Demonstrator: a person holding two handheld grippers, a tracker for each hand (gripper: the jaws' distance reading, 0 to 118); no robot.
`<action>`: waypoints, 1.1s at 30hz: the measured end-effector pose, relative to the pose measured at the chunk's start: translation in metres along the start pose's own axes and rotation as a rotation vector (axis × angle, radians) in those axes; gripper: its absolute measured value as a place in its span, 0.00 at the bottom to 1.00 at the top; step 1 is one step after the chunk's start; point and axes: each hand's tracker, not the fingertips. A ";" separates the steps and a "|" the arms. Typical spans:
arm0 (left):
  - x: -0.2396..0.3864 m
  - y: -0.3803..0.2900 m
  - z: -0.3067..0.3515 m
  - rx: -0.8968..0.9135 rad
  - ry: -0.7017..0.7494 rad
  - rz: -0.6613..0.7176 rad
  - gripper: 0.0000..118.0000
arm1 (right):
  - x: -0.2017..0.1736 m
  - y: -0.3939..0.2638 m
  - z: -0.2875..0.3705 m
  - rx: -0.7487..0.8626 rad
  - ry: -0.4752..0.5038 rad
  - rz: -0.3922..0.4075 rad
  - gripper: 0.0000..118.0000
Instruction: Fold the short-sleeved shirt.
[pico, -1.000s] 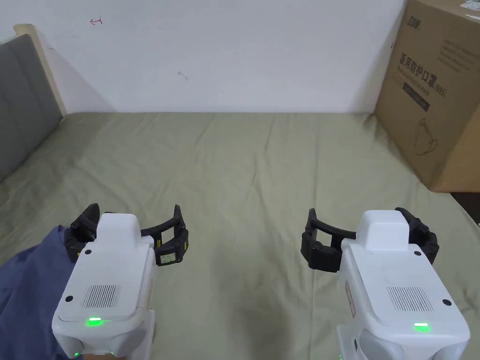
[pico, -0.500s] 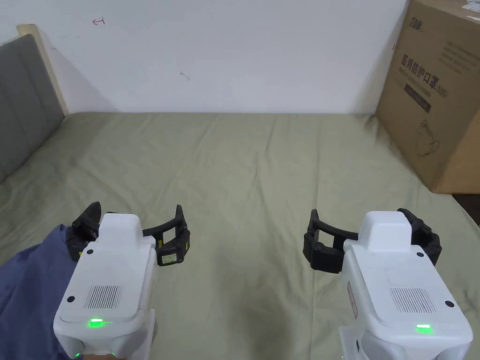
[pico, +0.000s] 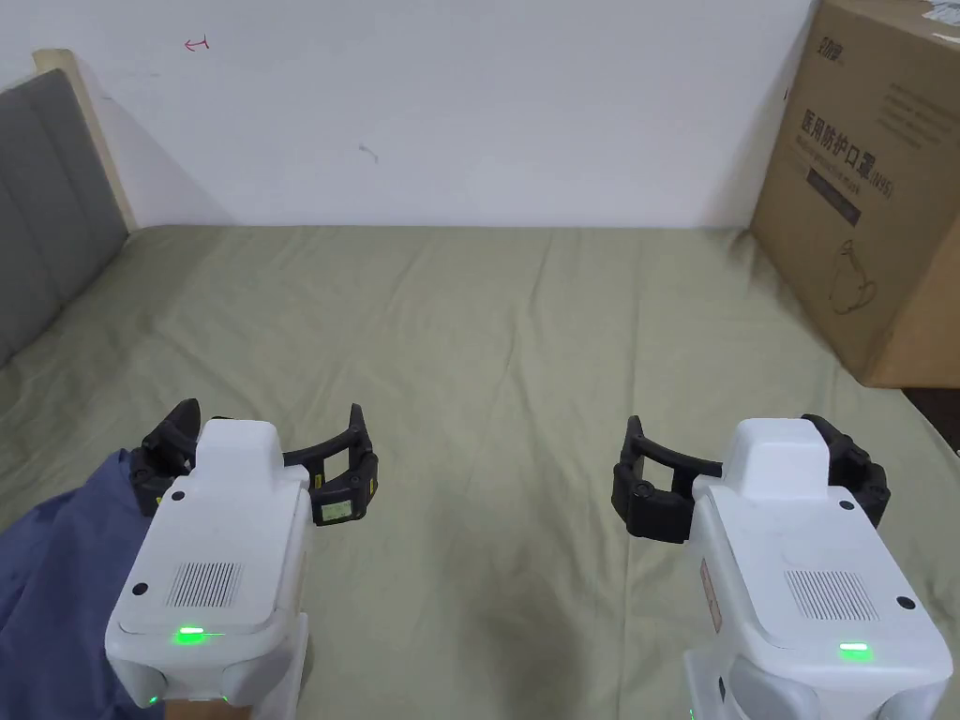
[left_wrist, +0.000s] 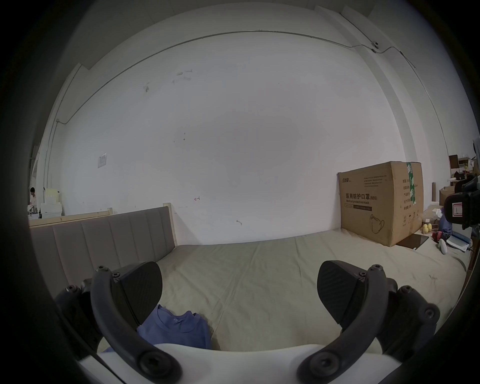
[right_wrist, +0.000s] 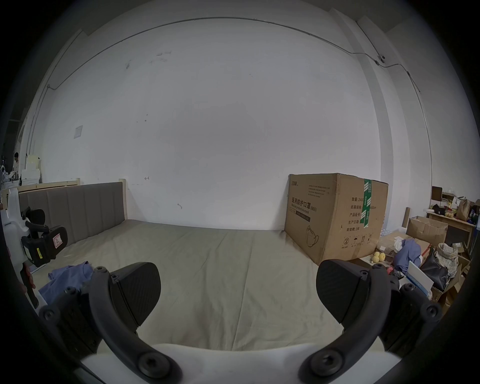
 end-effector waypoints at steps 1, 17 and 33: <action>0.000 0.001 0.000 -0.002 0.000 0.000 1.00 | 0.001 0.000 0.000 0.000 -0.001 0.000 0.99; 0.003 0.007 0.001 -0.007 -0.039 0.082 0.00 | 0.005 0.004 -0.004 -0.005 -0.037 0.016 0.00; -0.069 0.000 0.016 -0.054 0.133 0.066 0.00 | -0.049 0.014 -0.027 0.005 0.158 0.010 0.00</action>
